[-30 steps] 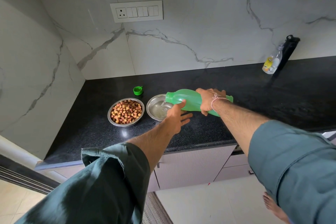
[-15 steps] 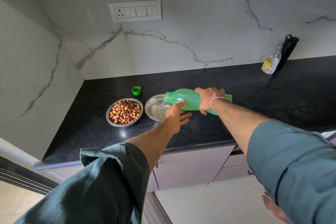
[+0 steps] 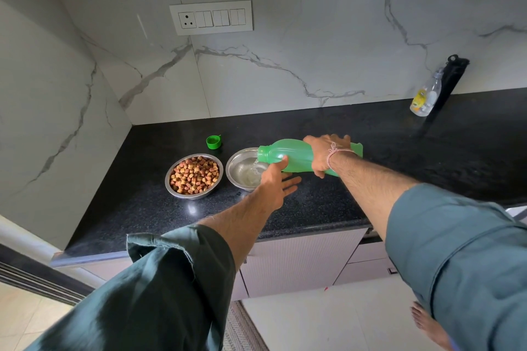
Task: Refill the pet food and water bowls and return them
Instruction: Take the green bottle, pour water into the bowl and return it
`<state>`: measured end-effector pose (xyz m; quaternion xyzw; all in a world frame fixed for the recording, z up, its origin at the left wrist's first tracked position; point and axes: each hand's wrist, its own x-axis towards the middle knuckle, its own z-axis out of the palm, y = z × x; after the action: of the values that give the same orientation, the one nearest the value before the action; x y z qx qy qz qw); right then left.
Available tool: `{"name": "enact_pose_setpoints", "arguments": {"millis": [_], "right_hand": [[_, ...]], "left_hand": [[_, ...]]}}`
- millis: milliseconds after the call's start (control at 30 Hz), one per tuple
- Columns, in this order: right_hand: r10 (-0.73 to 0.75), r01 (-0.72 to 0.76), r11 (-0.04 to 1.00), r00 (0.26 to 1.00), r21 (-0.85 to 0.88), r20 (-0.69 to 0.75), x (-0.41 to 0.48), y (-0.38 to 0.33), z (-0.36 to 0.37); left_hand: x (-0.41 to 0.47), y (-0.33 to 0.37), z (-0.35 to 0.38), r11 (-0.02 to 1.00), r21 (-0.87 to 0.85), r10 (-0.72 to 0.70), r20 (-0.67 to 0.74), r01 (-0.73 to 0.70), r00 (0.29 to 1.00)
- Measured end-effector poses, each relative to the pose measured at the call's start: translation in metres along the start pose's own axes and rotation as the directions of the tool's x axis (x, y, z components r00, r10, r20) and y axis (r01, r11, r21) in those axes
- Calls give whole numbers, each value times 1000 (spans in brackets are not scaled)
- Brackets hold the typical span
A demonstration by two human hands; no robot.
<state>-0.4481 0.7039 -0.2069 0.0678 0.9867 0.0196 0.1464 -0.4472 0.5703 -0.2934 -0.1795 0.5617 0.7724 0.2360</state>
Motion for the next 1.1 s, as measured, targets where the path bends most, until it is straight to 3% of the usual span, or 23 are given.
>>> {"name": "enact_pose_setpoints", "arguments": {"millis": [1100], "right_hand": [[1, -2, 999, 1000, -51, -18, 4, -3, -8]], "left_hand": [[-5, 4, 3, 1000, -14, 2, 6, -2, 1000]]}}
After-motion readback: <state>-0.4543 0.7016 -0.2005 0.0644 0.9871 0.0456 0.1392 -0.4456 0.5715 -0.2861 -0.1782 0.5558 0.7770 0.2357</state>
